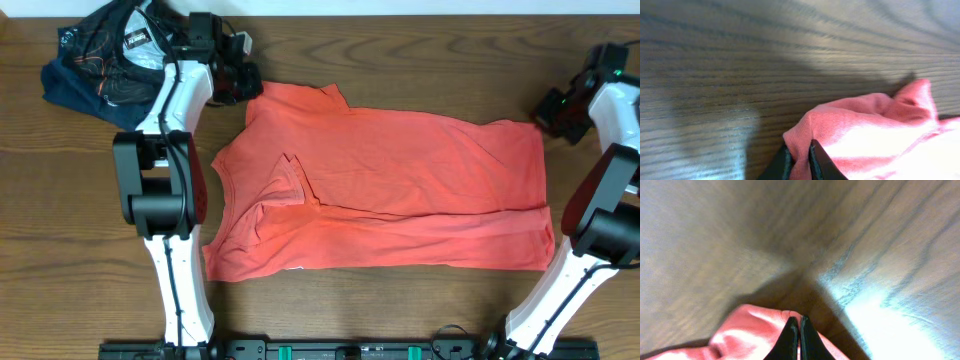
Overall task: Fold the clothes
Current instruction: 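Fold the far edge toward the robot with both grippers over the shirt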
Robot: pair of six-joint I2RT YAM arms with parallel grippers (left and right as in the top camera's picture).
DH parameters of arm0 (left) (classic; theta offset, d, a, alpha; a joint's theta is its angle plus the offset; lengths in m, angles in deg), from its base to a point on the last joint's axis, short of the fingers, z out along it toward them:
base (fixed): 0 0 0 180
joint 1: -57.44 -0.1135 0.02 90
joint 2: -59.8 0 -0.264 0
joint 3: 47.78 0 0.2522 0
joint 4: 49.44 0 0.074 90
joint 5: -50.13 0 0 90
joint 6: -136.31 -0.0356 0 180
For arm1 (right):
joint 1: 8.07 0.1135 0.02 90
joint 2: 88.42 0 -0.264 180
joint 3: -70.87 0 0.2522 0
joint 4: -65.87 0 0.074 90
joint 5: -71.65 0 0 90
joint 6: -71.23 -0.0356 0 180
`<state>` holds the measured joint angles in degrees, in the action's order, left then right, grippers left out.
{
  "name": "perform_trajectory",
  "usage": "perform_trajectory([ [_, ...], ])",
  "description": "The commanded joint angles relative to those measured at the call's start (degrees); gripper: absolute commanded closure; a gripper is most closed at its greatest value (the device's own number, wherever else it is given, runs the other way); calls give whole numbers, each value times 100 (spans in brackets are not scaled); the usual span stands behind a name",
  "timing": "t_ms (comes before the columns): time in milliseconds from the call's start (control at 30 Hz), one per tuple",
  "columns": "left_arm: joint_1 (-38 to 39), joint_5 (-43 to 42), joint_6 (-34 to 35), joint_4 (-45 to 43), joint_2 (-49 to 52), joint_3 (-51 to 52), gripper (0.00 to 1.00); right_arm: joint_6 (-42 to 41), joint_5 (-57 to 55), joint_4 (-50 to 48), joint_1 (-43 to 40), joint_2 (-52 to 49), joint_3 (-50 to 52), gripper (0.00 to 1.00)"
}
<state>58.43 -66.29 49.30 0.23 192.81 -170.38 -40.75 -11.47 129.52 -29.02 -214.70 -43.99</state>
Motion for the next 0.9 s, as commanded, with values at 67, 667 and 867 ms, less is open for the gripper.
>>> perform_trajectory([
  [67,4,2,-37,232,-741,-157,90,-74,-46,442,-74,-4,-503,99],
  [667,-208,74,-48,2444,-1617,-155,91,-420,125,1714,-452,601,-503,99],
  [867,-367,1123,-26,3748,-1766,-155,91,-417,396,2430,-719,870,-503,99],
])
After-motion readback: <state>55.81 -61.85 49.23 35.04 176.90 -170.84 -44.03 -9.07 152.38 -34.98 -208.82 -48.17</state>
